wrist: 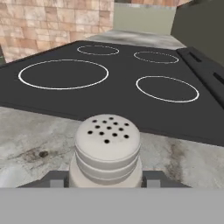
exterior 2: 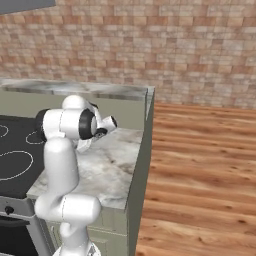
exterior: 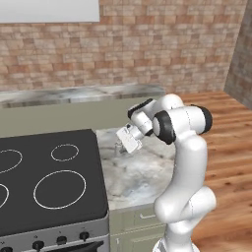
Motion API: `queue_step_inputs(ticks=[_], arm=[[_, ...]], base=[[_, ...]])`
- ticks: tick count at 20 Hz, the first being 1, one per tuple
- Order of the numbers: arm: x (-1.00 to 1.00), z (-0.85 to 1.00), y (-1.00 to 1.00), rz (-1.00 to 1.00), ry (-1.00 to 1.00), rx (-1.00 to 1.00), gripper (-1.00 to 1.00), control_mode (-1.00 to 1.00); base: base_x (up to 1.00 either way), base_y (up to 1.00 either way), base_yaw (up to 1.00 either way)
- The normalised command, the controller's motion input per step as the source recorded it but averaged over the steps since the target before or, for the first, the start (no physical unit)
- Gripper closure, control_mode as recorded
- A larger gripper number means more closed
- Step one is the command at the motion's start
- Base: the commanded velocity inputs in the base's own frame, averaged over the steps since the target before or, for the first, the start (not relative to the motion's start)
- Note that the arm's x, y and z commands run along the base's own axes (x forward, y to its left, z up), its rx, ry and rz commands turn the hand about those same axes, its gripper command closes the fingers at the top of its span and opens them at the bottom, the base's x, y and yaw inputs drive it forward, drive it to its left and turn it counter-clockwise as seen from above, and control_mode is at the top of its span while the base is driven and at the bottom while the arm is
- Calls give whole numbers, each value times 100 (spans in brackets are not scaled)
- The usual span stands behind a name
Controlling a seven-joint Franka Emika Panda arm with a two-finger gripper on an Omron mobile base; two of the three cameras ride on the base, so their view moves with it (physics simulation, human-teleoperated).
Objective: Collect the turmeric, ketchup, and shaker from the cabinet and place them next to the stove.
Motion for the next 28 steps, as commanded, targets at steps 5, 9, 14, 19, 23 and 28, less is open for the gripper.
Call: queue_step_inputs(ticks=[5, 9, 14, 19, 23, 28], arm=[[0, 10, 10, 14, 0, 0, -100, -100], [-3, 42, 0, 14, -8, 0, -100, -100], [-4, 64, 0, 10, -10, 0, -100, -100], [-21, 69, -1, 5, -11, 0, -100, -100], [-81, 52, -6, -3, -12, 0, -100, -100], [-100, 28, -6, -20, -2, 0, -100, -100]], base=[[0, 0, 0], [0, 0, 0], [0, 0, 0], [0, 0, 0], [0, 0, 0], [0, 0, 0]])
